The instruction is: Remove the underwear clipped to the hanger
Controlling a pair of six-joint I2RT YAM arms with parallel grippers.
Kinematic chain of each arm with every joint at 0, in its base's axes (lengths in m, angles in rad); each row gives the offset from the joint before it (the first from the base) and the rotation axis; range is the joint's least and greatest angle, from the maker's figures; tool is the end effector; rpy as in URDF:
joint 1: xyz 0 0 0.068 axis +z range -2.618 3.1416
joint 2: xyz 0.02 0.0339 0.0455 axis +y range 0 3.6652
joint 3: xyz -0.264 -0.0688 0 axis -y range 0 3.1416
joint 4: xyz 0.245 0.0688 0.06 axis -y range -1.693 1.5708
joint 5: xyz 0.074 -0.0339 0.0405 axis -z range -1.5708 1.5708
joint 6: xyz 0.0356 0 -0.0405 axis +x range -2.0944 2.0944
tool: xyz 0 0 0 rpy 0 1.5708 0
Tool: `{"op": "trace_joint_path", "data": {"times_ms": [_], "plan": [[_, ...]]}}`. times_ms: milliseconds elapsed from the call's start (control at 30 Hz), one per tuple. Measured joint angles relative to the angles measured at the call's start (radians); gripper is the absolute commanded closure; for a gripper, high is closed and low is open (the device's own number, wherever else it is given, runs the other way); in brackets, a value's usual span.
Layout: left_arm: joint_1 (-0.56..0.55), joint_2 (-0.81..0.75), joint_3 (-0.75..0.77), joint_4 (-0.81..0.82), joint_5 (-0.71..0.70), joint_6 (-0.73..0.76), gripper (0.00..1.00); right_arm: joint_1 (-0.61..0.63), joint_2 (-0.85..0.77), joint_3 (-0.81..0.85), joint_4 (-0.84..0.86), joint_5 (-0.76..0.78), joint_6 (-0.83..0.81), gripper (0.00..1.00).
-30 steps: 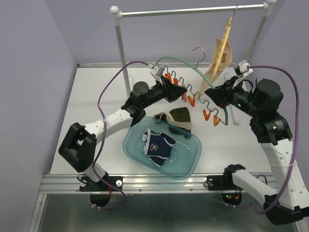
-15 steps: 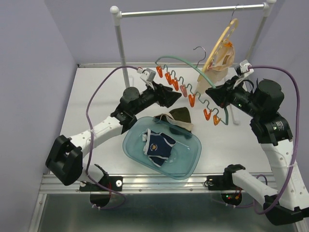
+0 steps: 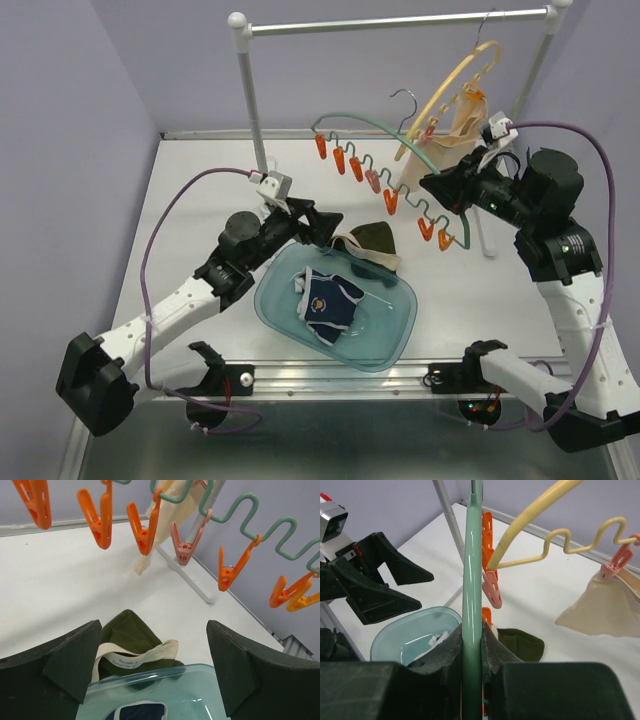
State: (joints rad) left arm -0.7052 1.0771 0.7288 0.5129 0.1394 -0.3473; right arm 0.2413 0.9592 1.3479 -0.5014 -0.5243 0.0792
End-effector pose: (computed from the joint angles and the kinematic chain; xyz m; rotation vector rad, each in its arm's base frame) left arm 0.1898 -0.1680 0.3367 0.3818 1.4288 -0.9624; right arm 0.1672 0.0595 0.4662 -0.5332 1.6291 0.6791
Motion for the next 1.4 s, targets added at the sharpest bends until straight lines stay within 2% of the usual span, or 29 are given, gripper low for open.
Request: {"op": "trace_joint_path", "data": {"times_ms": [233,533,867,1133,1400], "plan": [[0.0,-0.19,-0.087,-0.075,-0.175,0.016,0.01,0.0,0.087,0.124,0.001,-0.07,0.031,0.99],[0.0,-0.311,-0.152,-0.177,-0.322,-0.034,0.01,0.0,0.294,0.373,0.003,-0.051,0.122,1.0],[0.0,-0.436,-0.217,-0.211,-0.399,-0.115,0.01,0.0,0.435,0.542,0.0,-0.014,0.274,0.99],[0.0,-0.46,-0.231,-0.217,-0.414,-0.138,0.01,0.0,0.531,0.645,0.002,0.018,0.378,0.99],[0.0,-0.472,-0.232,-0.219,-0.418,-0.145,0.01,0.003,0.606,0.681,-0.013,0.039,0.447,0.99]]}}
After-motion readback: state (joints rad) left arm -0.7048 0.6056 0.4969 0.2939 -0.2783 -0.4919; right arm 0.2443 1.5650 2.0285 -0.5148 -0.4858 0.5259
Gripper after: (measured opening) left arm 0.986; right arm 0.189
